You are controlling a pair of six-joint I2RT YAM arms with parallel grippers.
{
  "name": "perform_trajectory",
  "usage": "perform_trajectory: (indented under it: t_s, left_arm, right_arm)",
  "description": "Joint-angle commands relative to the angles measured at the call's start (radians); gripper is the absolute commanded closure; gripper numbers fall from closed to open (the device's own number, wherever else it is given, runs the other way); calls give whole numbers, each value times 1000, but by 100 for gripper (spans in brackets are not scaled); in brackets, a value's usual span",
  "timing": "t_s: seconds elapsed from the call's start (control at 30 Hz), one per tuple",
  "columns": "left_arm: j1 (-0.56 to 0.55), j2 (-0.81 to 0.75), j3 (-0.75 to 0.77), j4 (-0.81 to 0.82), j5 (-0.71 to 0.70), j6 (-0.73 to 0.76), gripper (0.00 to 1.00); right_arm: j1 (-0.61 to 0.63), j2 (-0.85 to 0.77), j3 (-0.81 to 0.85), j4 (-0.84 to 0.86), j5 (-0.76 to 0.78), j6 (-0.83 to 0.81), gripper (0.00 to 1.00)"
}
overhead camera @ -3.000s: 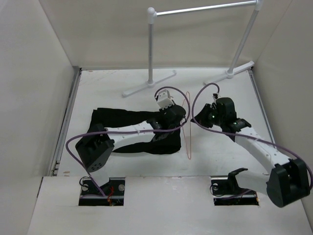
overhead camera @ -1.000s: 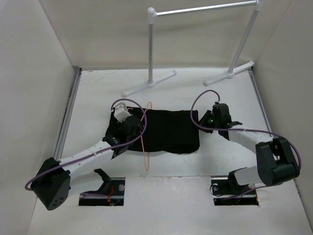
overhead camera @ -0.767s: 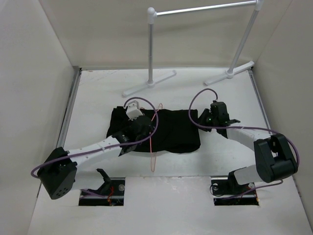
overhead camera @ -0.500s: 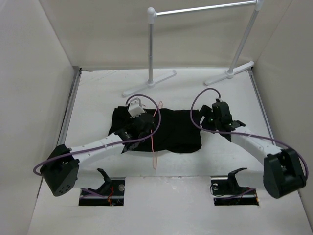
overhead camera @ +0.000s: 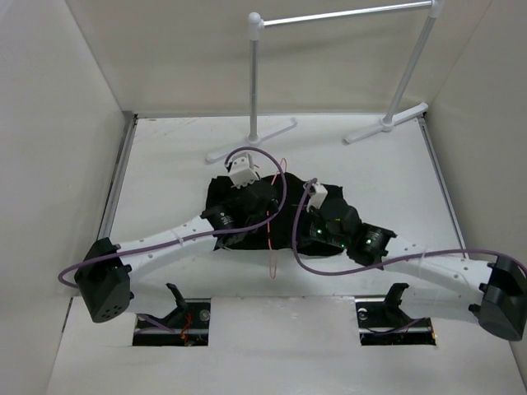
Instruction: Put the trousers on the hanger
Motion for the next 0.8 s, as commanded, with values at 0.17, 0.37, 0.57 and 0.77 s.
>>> perform_trajectory:
  t_s: [0.17, 0.37, 0.57, 0.77]
  left_arm:
    - [-32, -31, 107, -19, -45, -14, 99]
    - [-50, -60, 124, -44, -62, -31, 99]
    - [-49, -88, 135, -42, -51, -41, 81]
    - [-13, -135, 202, -42, -9, -32, 47]
  right_arm:
    - [-8, 174, 62, 243, 19, 21, 39]
    - [-5, 194, 55, 318, 29, 53, 74]
    - [-35, 56, 27, 348, 19, 122, 91]
    - [-92, -100, 16, 303, -1, 156, 93]
